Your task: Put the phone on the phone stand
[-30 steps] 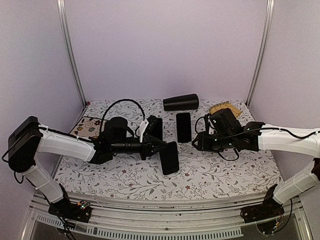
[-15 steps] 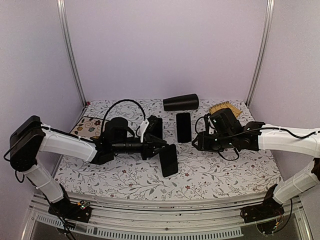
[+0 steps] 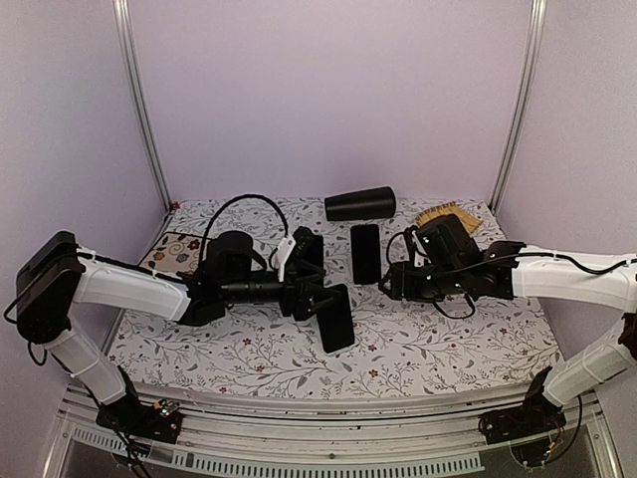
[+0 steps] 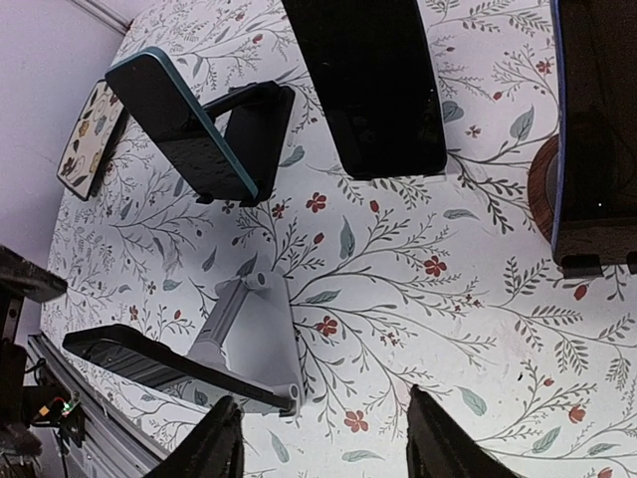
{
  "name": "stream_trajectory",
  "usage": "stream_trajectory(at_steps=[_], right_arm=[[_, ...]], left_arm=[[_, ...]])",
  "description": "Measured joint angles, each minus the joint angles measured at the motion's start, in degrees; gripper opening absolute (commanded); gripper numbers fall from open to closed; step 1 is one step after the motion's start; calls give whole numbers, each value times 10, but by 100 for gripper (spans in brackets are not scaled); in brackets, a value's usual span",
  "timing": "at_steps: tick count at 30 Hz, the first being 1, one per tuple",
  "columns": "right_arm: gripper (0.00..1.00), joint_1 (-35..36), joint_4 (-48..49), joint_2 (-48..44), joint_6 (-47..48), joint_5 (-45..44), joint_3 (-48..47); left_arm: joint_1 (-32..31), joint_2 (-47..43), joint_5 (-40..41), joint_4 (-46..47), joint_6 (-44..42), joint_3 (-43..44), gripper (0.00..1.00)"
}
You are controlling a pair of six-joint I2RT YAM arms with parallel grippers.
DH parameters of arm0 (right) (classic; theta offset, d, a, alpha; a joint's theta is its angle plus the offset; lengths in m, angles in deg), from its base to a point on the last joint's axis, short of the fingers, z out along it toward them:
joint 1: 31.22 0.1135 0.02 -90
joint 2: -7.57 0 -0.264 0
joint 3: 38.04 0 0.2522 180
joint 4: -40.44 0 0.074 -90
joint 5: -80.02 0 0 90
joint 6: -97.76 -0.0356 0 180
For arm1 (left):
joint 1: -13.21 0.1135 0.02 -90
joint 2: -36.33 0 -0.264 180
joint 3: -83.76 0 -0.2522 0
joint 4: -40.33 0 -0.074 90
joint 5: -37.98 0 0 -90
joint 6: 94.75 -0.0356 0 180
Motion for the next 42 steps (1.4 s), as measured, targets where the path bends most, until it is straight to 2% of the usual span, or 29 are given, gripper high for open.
stream_trajectory(at_steps=[8,12,18,23,27,33,37,42], right_arm=[[100,-26,1,0,18,3,-12],[99,-61,0,-5,33,2,-13],[99,-159,4,-37,71,6,-11],[99,-266,28,-67,113,9,8],[99,-348,73,-91,144,14,61],[95,-411,209,-141,206,-35,191],[94,-446,371,-160,250,-69,288],[96,-468,574,-97,306,-87,366]], left_arm=[[1,-80,37,-33,-3,5,97],[10,-139,78,-66,3,6,97],[68,-220,153,-122,40,5,97],[118,-236,192,-179,78,5,97],[152,-234,264,-254,125,5,97],[213,-234,338,-284,144,-16,97],[280,-251,365,-265,146,-73,97],[331,-271,409,-218,130,-153,97]])
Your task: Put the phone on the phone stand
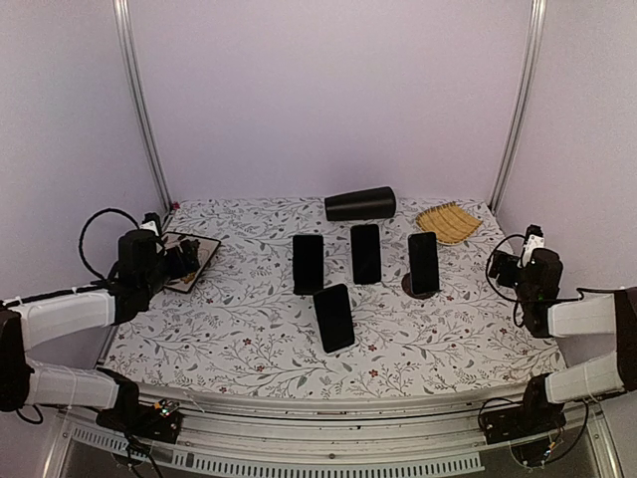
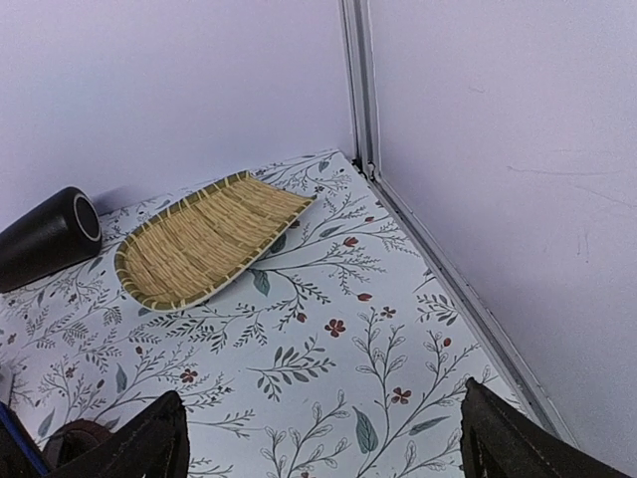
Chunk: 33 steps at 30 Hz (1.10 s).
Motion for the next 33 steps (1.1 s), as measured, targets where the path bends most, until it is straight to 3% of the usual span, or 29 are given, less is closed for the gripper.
stream_trajectory(at_steps=[4,12,16,19,29,33], right_arm=[[98,-5,104,86,36,2,10],[99,-8,285,180,71,62,26],[99,-8,319,182,78,76,30],[99,-9,335,182,80,82,30],[99,-12,344,182,103,129,30],[99,-14,344,182,105,138,30]], left_arm=[[9,1,37,40,-29,-36,97],[32,61,92,109,-115,-17,97],[60,70,116,190,-156,-37,97],[72,104,126,320,-190,-92,97],[83,245,56,646,-286,-196,97],[96,254,28,651,-289,-178,97]])
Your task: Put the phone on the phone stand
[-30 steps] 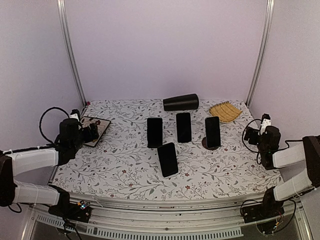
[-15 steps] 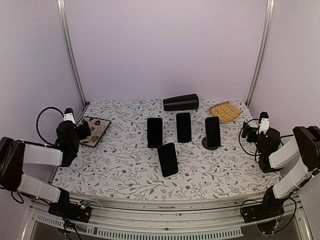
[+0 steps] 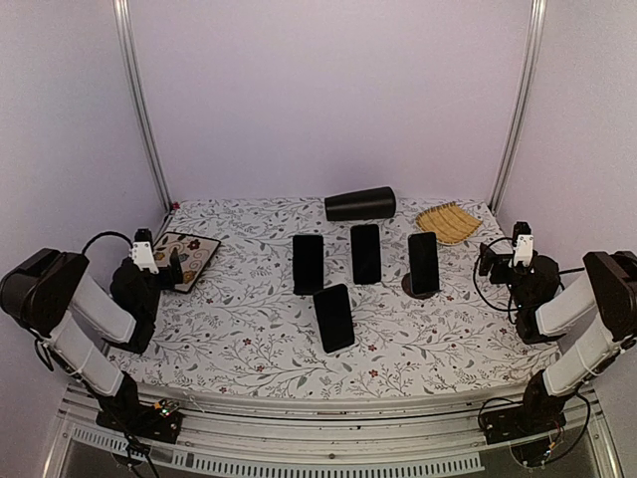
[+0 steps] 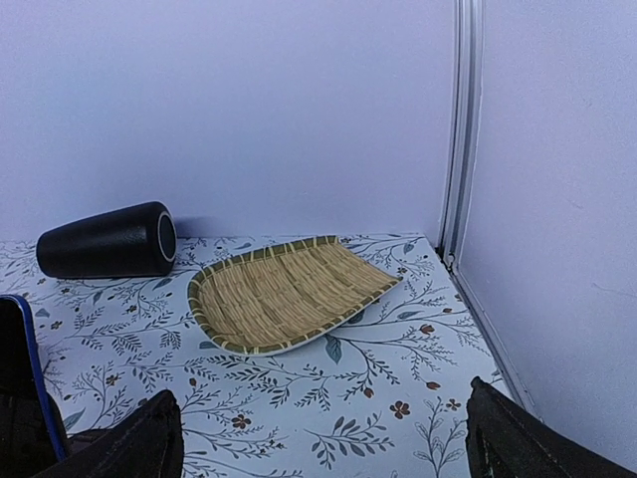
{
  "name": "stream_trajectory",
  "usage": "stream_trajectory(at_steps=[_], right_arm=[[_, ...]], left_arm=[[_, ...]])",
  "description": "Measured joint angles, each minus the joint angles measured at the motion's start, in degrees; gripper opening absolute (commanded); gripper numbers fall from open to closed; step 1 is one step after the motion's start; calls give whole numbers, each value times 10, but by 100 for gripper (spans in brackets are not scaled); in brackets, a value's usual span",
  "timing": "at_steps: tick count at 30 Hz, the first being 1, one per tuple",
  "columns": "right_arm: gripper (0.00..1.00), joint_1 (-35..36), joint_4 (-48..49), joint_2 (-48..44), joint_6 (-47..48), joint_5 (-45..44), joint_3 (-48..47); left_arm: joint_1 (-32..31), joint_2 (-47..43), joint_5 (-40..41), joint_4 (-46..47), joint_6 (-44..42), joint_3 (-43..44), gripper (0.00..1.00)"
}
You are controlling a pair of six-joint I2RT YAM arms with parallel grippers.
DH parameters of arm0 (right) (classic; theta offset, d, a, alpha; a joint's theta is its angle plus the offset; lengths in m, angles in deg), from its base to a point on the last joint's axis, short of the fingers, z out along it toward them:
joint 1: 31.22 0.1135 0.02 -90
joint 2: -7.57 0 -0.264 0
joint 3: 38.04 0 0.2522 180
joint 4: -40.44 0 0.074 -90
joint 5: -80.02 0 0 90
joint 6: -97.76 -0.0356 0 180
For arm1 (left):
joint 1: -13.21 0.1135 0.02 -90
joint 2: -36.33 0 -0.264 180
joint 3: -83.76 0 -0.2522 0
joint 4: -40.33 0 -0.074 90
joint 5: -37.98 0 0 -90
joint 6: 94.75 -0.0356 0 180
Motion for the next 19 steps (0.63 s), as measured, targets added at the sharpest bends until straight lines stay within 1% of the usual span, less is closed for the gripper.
stream_trajectory(at_steps=[5,19], right_arm=[[99,0,0,0,0,1,0],[99,0,0,0,1,3,0]], left_arm=[[23,-1,-18,-3,9,26,97],[24,-1,-28,-6,15,26,96]])
